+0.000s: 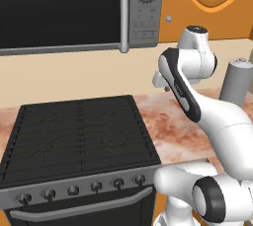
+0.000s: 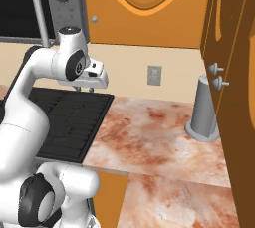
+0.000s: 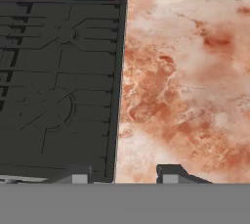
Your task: Get the candle and the beer from the cabinet and move them to the dining counter.
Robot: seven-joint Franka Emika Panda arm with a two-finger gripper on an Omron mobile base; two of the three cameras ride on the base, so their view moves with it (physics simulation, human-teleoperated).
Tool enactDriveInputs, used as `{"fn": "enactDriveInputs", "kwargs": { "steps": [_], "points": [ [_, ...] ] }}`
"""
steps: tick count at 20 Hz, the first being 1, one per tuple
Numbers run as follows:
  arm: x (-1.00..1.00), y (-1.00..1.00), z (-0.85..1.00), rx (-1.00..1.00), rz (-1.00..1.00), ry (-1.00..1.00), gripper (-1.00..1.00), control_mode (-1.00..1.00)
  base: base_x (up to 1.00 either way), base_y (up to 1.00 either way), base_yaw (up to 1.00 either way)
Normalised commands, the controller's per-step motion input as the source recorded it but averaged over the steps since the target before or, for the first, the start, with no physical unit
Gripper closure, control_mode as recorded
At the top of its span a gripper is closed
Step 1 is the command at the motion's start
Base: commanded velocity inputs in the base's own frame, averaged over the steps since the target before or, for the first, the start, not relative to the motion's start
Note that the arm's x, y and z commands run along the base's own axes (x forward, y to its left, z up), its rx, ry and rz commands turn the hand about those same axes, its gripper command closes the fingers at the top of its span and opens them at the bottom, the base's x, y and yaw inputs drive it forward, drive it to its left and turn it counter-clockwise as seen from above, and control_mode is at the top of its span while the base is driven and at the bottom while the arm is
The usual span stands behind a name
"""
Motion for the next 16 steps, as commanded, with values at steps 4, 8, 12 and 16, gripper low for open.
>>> {"fn": "enactDriveInputs", "kwargs": {
  "steps": [4,8,12,16],
  "points": [
    [-0.12,-0.04,0.13,0.00,0.00,-0.06,-1.00,-1.00,0.00,0.00,0.00],
    [-0.27,0.00,0.38,0.00,0.00,-0.24,-1.00,-1.00,0.00,0.00,0.00],
    [-0.21,0.00,0.57,0.00,0.00,-0.36,-1.00,-1.00,0.00,0.00,0.00],
    [-0.21,0.00,0.57,0.00,0.00,-0.41,-1.00,-1.00,0.00,0.00,0.00]
  ]
}}
